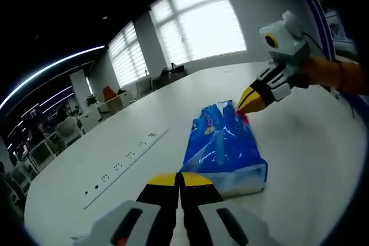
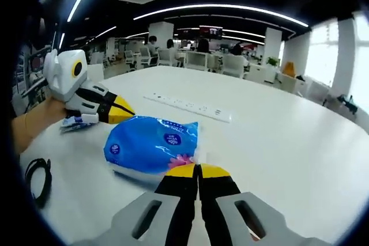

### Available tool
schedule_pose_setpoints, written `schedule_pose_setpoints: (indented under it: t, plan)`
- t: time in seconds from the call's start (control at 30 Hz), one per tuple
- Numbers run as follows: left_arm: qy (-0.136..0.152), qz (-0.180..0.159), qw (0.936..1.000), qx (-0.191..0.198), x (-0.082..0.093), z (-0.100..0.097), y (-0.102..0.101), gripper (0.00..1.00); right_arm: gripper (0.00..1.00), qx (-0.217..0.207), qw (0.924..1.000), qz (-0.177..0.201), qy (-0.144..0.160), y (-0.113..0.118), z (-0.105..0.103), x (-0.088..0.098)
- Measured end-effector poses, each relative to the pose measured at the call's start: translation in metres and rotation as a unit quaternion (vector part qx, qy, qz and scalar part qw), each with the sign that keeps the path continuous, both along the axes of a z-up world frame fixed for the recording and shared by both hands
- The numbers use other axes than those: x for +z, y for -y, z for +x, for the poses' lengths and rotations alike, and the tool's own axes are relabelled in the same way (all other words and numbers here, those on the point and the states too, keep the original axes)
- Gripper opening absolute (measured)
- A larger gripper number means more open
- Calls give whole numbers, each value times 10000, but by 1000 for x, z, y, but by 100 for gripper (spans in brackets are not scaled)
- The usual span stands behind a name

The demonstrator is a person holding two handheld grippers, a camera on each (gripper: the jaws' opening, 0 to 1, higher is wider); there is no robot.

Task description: Arrange the tabletop items into an orderly group along one side of the table until the central work area is clear of visible clutter.

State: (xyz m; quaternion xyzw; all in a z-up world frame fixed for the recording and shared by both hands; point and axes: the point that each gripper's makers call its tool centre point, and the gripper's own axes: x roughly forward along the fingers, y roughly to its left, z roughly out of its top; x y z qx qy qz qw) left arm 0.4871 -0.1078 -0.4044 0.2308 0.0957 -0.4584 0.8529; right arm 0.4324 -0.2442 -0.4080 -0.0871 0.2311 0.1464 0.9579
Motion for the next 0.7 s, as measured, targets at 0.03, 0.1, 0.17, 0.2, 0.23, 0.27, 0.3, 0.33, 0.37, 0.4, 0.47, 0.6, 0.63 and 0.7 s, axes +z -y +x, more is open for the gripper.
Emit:
schedule_pose_setpoints:
  t: [0.03, 0.1, 0.17, 0.2, 0.23, 0.27, 0.3, 0.33, 0.37, 0.4, 0.47, 0.6, 0.63, 0.7]
  plan:
    - [1, 15, 10000, -8, 0, 0, 1, 0, 0, -8, 10000, -1, -37, 1, -1, -2]
    - [-15, 48, 10000, -21, -2, 0, 3, 0, 0, -30, 10000, -24, -68, 3, -2, -4]
    - [-5, 75, 10000, -24, -2, 0, 5, 0, 0, -49, 10000, -23, -68, 3, -3, -5]
    - [0, 82, 10000, -36, -2, 0, 6, 0, 0, -37, 10000, -22, -69, 3, -4, -5]
    - [18, 95, 9999, -49, -2, 0, 7, 0, 0, -35, 10000, -23, -70, 3, -4, -5]
    - [30, 110, 9999, -57, -2, 0, 8, 0, 0, -35, 10000, -30, -66, 3, -4, -5]
    - [28, 119, 9999, -60, -2, 0, 9, 0, 0, -22, 10000, -41, -66, 3, -5, -5]
    - [33, 121, 9999, -63, -2, 0, 9, 0, 0, -26, 10000, -38, -77, 3, -5, -5]
    - [33, 130, 9999, -70, -1, 0, 11, 0, 0, -63, 9999, -25, -105, 3, -6, -5]
    - [33, 136, 9999, -71, -1, 0, 11, 0, 0, -70, 9999, -36, -148, 3, -8, -7]
    - [44, 168, 9998, -98, -2, 0, 15, 0, 0, -84, 9997, -46, -205, 2, -11, -10]
    - [73, 246, 9996, -142, -4, -1, 21, 0, 0, -96, 9995, -124, -263, 6, -14, -17]
    - [78, 258, 9995, -154, -5, -2, 22, 0, 0, -116, 9995, -130, -280, 7, -15, -18]
    - [117, 337, 9992, -161, -6, -2, 23, 0, 0, -111, 9994, -120, -304, 8, -16, -21]
